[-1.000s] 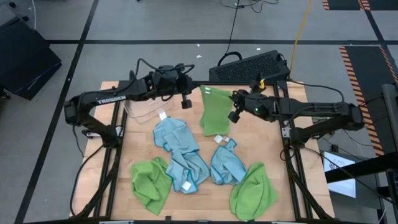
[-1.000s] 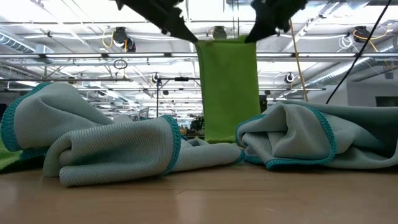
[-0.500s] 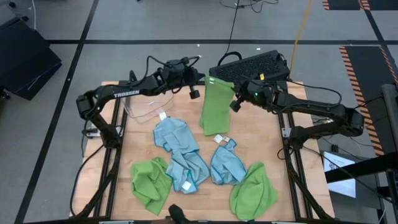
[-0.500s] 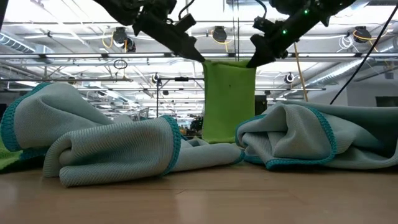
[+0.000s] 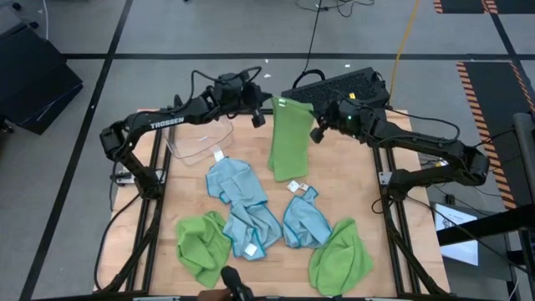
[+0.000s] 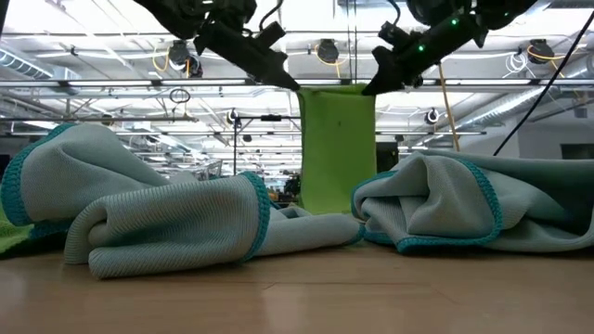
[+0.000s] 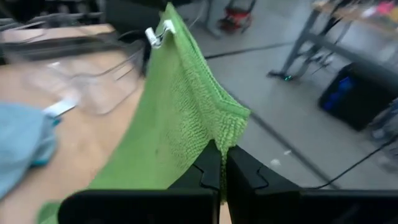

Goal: Fold microfiber towels
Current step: Fold the top right green microfiber cloth

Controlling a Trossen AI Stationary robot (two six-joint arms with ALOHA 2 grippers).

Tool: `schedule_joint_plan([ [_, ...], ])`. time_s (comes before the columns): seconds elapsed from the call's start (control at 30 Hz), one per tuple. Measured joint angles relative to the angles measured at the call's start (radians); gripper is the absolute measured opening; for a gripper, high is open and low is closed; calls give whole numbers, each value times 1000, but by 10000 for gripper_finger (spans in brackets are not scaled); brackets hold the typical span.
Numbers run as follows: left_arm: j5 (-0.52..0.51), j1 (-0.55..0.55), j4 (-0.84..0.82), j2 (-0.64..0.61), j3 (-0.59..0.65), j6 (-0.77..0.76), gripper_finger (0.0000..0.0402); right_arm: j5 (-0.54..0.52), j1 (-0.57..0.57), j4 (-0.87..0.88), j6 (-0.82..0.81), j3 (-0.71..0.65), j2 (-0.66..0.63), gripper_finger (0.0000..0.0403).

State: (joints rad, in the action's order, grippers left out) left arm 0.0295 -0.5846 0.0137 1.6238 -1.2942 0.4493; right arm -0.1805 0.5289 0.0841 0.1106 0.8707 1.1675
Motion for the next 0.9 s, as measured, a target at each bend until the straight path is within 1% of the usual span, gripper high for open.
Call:
schedule_joint_plan([
  [0.1, 0, 0, -65, 0, 0, 11, 1, 50, -8, 24, -25, -5, 0, 0],
  [0.17, -13, 0, -105, 0, -1, 24, 2, 56, -14, 9, -25, -25, 0, 0],
  [0.2, -92, -1, -135, -3, -1, 31, 1, 35, -13, 23, -21, -38, 0, 0],
  [0.23, -140, -17, -148, -6, 1, 31, 1, 17, -6, 29, -13, -63, -5, 0],
  [0.27, -201, -34, -122, -6, 1, 30, 1, -5, 7, 20, -6, -78, -2, 0],
  [0.3, -278, -47, -96, -6, -1, 29, 1, -31, 20, -30, 3, -86, 6, 0],
  [0.33, -334, -56, -81, -7, -1, 26, 1, -57, 32, -59, 12, -95, 7, 0],
  [0.37, -360, -65, -64, -8, -1, 12, 1, -58, 51, -74, 14, -105, 8, 0],
  [0.4, -354, -76, -55, -8, -2, -7, 1, -47, 70, -94, 11, -112, 12, 0],
  [0.43, -318, -86, -66, -7, -2, -30, 1, -20, 89, -108, 1, -121, 15, 0],
  [0.53, -175, -125, -110, -3, -1, -94, 1, 61, 117, -83, -33, -155, 21, 0],
  [0.6, -86, -118, -113, -4, -1, -120, 1, 75, 116, -115, -43, -157, 18, 0],
  [0.67, -13, -98, -119, -3, -1, -130, 2, 78, 115, -104, -43, -163, 16, 0],
  [0.7, 2, -82, -119, 4, -1, -131, 2, 78, 116, -102, -43, -163, 20, 0],
  [0.8, -2, -52, -122, 20, 0, -130, 4, 79, 111, -117, -43, -163, 17, 0],
  [0.9, 20, -10, -89, 38, -3, -144, 24, 99, 106, -112, -41, -163, 18, 0],
])
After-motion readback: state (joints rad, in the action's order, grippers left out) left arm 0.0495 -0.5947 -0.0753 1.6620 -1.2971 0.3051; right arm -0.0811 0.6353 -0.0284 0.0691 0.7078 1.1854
